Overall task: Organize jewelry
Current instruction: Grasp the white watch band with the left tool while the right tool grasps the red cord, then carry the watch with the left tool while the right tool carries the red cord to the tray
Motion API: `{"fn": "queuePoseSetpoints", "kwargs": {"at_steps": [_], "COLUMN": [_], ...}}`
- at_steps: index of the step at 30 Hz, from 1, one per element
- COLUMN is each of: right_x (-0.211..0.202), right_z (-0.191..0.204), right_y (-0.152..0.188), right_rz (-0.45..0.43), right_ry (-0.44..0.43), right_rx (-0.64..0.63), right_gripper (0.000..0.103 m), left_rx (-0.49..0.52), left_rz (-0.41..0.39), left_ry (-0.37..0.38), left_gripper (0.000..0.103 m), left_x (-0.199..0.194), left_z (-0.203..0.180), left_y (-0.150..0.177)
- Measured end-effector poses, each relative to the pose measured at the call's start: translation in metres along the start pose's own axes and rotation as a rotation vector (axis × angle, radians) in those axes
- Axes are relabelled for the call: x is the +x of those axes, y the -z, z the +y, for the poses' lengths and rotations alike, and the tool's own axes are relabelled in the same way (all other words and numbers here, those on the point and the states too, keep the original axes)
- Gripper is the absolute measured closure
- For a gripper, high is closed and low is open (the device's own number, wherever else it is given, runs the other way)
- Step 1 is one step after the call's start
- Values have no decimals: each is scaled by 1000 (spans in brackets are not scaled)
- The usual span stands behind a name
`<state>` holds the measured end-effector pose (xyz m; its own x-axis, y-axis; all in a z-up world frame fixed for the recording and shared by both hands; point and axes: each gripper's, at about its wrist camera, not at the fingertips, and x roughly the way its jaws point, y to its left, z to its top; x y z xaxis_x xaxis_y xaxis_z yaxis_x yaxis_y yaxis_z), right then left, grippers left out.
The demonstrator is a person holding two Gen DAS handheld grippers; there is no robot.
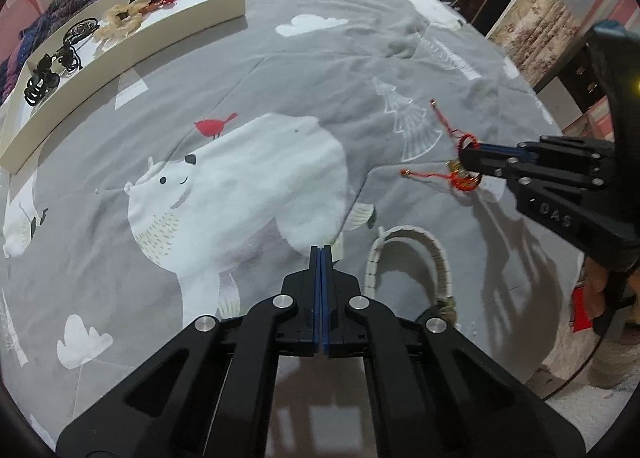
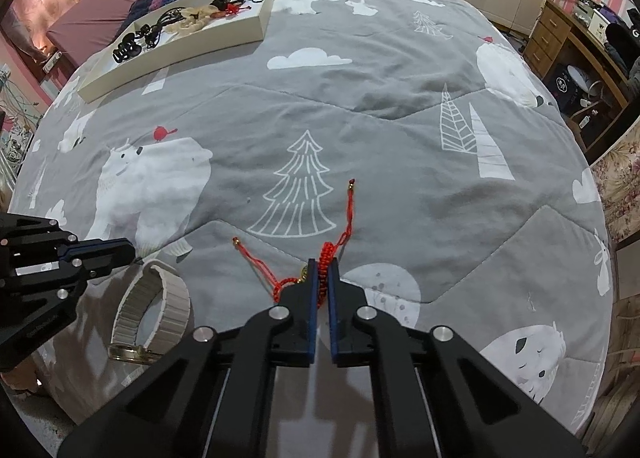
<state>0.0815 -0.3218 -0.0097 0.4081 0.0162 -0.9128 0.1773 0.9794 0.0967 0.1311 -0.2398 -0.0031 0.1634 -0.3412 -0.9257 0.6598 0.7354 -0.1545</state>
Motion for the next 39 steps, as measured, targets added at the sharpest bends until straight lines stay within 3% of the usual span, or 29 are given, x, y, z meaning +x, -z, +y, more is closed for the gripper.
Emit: {"fn": "queuePoseSetpoints", "kwargs": {"at_steps": [5, 11, 13, 18, 19, 20, 29, 39], "right_x": [0, -1, -1, 0, -1, 0, -2, -6], "right_z": [-1, -4, -4, -6, -7, -7, -7, 37], "right_y": [1, 2, 3, 4, 4, 4, -4, -59], "right_rz": [2, 1, 1, 0, -1, -2, -21, -88], "right_ry": [4, -1, -3, -5, -6, -8, -10, -85], "right_rx": [0, 5, 4, 11, 15, 16, 25, -19], "right_gripper": [99, 99, 99, 99, 99, 99, 99, 100], "left_rx": [-6, 26, 35, 61, 63, 62, 39, -104], "left_rz": [-8, 19, 25, 47, 53, 60, 11, -123], "left_ry": [58, 63, 65, 47, 46, 46, 51, 27], "left_gripper": [103, 82, 79, 81, 86, 99, 99, 99], "left_x": [-8, -4, -1, 14, 17, 19, 8, -39], "left_z": [-4, -14, -16, -27, -27, -27, -9, 73], "left_y": [1, 4, 5, 2, 2, 2, 0, -21]}}
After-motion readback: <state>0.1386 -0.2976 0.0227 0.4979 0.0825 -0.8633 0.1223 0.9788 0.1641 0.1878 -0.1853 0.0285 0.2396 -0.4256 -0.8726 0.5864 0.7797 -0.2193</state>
